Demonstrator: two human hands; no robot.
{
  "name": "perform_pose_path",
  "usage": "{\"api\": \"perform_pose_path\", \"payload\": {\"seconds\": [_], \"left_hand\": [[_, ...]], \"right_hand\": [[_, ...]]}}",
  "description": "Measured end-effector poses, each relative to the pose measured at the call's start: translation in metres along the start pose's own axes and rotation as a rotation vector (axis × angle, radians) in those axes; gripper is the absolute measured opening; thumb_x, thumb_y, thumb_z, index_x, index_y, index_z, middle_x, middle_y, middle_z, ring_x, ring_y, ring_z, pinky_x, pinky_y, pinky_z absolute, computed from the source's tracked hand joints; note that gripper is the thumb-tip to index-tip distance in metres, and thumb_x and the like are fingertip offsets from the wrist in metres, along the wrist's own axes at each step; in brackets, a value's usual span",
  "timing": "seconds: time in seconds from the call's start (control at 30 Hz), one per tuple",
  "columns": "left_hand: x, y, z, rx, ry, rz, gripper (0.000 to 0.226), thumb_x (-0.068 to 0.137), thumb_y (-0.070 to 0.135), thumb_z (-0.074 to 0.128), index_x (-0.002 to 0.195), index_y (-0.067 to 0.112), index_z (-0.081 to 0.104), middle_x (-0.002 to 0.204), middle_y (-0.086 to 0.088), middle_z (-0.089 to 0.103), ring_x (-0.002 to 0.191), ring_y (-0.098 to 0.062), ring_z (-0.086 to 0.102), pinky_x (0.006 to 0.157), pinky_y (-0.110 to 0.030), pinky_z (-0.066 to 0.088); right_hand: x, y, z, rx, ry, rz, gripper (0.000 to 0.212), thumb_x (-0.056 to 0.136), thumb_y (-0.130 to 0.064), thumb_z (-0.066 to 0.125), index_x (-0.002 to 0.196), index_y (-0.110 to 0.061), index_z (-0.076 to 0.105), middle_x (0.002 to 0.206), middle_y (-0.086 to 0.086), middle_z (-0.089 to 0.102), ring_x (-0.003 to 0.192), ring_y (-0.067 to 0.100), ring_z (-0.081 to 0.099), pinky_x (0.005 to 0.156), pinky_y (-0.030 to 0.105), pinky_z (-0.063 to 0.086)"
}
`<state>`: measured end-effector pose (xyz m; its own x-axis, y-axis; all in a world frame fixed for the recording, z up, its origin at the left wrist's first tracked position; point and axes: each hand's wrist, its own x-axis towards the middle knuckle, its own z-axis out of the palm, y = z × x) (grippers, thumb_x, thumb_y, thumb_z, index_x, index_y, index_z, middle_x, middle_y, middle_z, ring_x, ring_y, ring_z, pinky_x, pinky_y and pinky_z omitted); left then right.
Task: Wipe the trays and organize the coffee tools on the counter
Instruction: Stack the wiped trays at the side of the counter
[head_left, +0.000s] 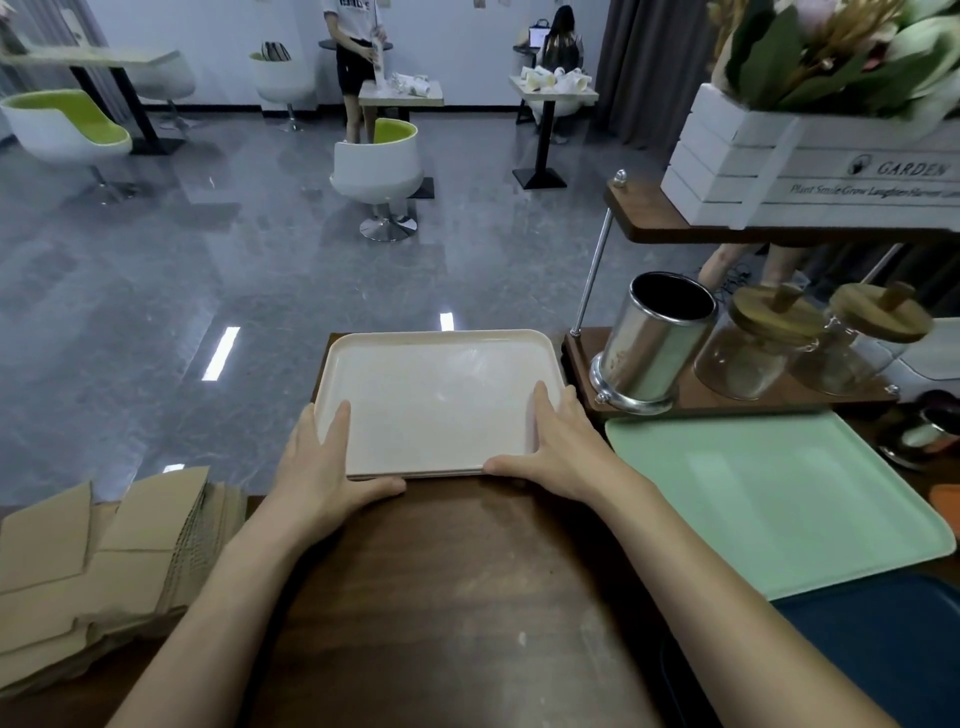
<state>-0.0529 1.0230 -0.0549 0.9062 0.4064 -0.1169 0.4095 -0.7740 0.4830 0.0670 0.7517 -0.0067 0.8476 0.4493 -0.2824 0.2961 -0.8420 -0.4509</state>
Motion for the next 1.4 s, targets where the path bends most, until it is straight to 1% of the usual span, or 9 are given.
{"api": "perform_pose_path", "payload": {"seconds": [0.13,0.23,0.33,0.4,0.5,0.7,0.83,1.07,1.4], "left_hand": [[0.003,0.016,-0.008,0.092,0.045,0.103,0.134,0.059,0.097,0.048,0.163,0.025,0.005,0.168,-0.010,-0.019,0.153,-0.023,-0.024,0.123,-0.046,-0.010],[0.013,0.036,-0.008,0.092,-0.030,0.210,0.114,0.070,0.092,0.030,0.162,0.028,0.015,0.170,-0.003,-0.009,0.156,-0.018,-0.015,0.125,-0.044,-0.008],[0.020,0.051,0.002,0.147,-0.089,0.235,0.075,0.096,0.071,0.036,0.161,0.034,0.023,0.171,-0.001,0.001,0.157,-0.021,-0.004,0.127,-0.045,-0.001],[0.020,0.056,0.007,0.173,-0.092,0.225,0.063,0.101,0.063,0.033,0.159,0.038,0.026,0.171,-0.001,0.006,0.157,-0.024,0.001,0.126,-0.047,0.002],[0.020,0.058,0.008,0.192,-0.107,0.211,0.060,0.102,0.060,0.036,0.158,0.039,0.029,0.170,-0.002,0.010,0.157,-0.025,0.005,0.125,-0.049,0.005],[0.025,0.061,0.005,0.156,-0.119,0.184,0.062,0.098,0.058,0.051,0.155,0.038,0.037,0.169,-0.002,0.018,0.156,-0.023,0.012,0.124,-0.051,0.010],[0.027,0.061,0.006,0.168,-0.127,0.180,0.061,0.098,0.054,0.054,0.154,0.035,0.038,0.167,-0.004,0.021,0.155,-0.024,0.015,0.123,-0.053,0.014],[-0.021,0.101,0.014,0.007,0.042,0.208,0.056,0.100,0.037,0.060,0.152,0.030,0.044,0.162,-0.001,0.038,0.149,-0.023,0.033,0.119,-0.045,0.028],[-0.216,0.240,0.121,-0.219,-0.033,0.367,0.073,0.087,0.075,0.048,0.152,0.042,0.041,0.161,0.016,0.031,0.155,-0.009,0.010,0.122,-0.035,0.020]], "right_hand": [[0.004,-0.005,0.013,-0.101,0.134,-0.106,0.118,0.080,-0.076,0.061,0.161,-0.015,0.000,0.167,0.020,-0.002,0.154,0.031,-0.008,0.124,0.047,0.005],[0.010,-0.012,0.018,-0.084,0.183,-0.194,0.086,0.096,-0.065,0.046,0.161,-0.021,0.011,0.169,0.009,0.001,0.155,0.026,-0.005,0.124,0.046,0.004],[0.015,-0.015,0.024,-0.120,0.158,-0.220,0.064,0.103,-0.056,0.036,0.157,-0.024,0.025,0.167,0.007,0.015,0.154,0.030,0.007,0.122,0.047,0.013],[0.017,-0.014,0.031,-0.230,0.182,-0.261,0.050,0.102,-0.054,0.035,0.141,-0.022,0.042,0.149,0.006,0.039,0.139,0.031,0.031,0.110,0.046,0.029],[0.020,-0.012,0.034,-0.273,0.218,-0.274,0.039,0.100,-0.050,0.036,0.124,-0.020,0.047,0.126,0.003,0.047,0.118,0.026,0.040,0.098,0.044,0.035],[0.018,-0.012,0.025,-0.277,0.148,-0.273,0.046,0.101,-0.045,0.038,0.137,-0.017,0.045,0.141,0.007,0.044,0.128,0.028,0.036,0.106,0.046,0.031],[-0.004,0.005,0.017,-0.257,0.176,-0.328,0.031,0.103,-0.038,0.042,0.120,-0.014,0.053,0.125,0.003,0.053,0.127,0.028,0.040,0.106,0.049,0.035],[-0.103,0.097,-0.006,-0.120,0.251,-0.179,0.061,0.106,-0.047,0.038,0.158,-0.016,0.028,0.166,0.002,0.024,0.154,0.024,0.012,0.125,0.042,0.009],[-0.245,0.231,-0.033,0.044,0.189,-0.146,0.073,0.100,-0.062,0.036,0.161,-0.028,0.014,0.166,-0.014,0.006,0.152,0.001,-0.005,0.122,0.023,-0.005]]}}
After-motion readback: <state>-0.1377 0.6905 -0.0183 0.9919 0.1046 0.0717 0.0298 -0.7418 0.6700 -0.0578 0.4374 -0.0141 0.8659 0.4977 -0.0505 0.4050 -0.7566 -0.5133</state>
